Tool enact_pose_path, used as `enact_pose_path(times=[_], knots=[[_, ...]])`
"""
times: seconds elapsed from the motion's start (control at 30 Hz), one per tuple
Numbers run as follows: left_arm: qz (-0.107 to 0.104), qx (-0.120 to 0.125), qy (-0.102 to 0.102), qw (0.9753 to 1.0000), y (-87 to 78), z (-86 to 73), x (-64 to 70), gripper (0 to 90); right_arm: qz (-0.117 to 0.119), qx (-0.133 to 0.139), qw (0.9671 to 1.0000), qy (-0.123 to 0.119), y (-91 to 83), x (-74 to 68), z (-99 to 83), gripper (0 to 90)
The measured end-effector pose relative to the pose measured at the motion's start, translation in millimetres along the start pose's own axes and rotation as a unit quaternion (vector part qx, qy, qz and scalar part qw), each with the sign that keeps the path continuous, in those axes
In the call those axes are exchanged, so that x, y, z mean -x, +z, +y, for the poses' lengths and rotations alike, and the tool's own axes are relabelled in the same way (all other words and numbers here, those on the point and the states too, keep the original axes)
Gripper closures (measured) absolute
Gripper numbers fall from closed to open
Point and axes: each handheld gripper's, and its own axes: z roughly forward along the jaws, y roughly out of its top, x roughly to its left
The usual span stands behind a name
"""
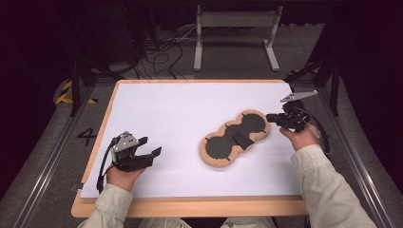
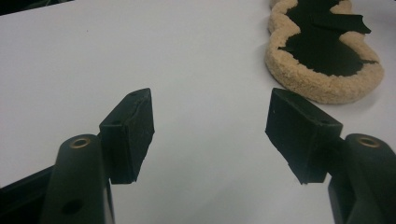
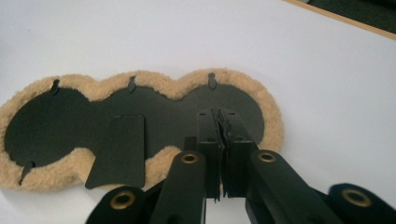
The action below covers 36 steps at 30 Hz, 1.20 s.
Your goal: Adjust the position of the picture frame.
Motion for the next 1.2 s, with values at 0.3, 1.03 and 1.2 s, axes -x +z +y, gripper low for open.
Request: enact_pose_path(times=[0.3,1.03,1.2], knots=[[0.0,-0.003,0.003,1.0,-2.1,-1.6,-1.2,33.1,-0.029,-0.03,0.9991,-0.002,20.1,9.8,15.2,90.0],[0.015,0.0,-0.011,0.9998,-16.5,-20.1,-1.8,32.1,-0.071,-0.077,0.9937,0.039,74.4,51.7,3.2,90.0],[0.011,-0.003,-0.008,0.9999,-13.6,-19.0,-1.1,32.1,-0.087,-0.092,0.991,0.044,79.8,56.9,-2.1,90.0]])
